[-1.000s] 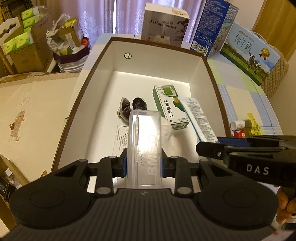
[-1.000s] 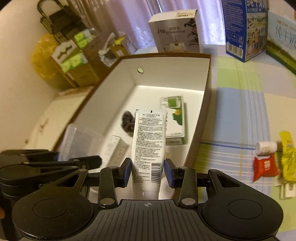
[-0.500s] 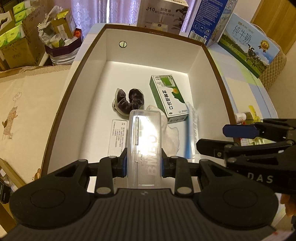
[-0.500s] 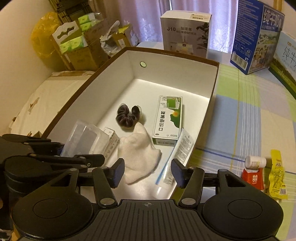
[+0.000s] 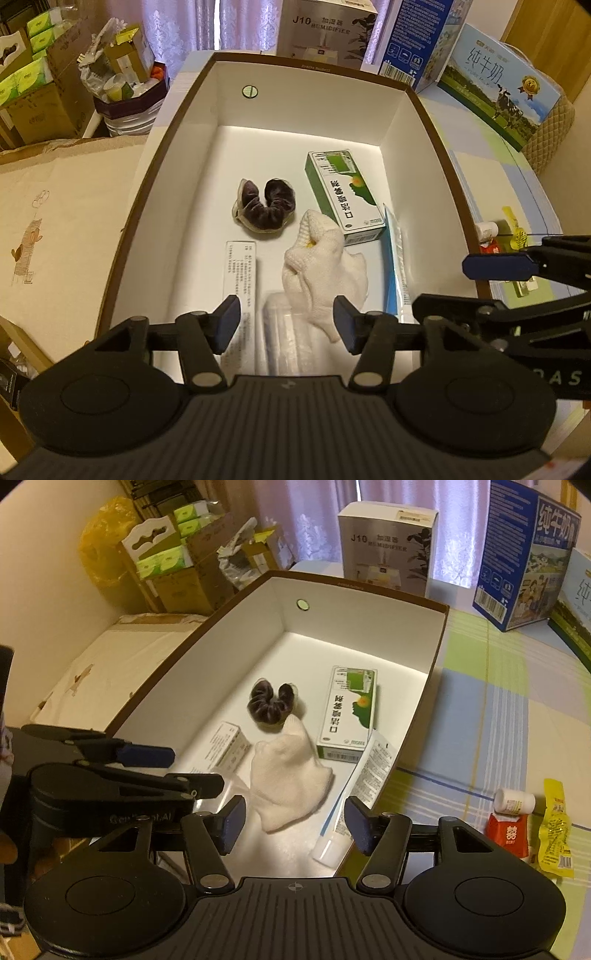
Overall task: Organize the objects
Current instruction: 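Open the left tool to drop the clear case while the right tool releases the tube, then move both tools back toward the red packet and yellow pouch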
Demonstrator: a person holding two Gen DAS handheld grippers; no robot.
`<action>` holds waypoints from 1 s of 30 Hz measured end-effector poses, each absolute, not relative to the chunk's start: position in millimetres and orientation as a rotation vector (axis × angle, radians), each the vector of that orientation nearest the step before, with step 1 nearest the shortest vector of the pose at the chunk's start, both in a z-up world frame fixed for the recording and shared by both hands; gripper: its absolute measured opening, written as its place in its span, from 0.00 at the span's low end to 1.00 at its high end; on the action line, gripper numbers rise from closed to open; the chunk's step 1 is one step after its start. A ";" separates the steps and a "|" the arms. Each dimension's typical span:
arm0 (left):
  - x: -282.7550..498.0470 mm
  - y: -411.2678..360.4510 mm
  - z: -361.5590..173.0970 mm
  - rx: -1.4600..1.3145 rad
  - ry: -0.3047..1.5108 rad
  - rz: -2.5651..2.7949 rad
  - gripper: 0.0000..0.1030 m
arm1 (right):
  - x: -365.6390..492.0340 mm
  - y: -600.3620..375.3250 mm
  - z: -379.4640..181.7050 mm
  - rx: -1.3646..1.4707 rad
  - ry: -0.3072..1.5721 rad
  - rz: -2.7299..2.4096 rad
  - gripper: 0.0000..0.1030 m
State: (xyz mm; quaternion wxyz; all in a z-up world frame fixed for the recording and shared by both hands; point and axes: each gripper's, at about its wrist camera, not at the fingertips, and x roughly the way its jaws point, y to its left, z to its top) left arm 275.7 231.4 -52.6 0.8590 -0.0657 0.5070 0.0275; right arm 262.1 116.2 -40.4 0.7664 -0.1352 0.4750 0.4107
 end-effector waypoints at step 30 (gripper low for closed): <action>214.8 184.3 -11.0 -0.093 1.011 0.110 0.79 | 229.8 29.1 -24.4 -0.191 1.018 0.902 0.59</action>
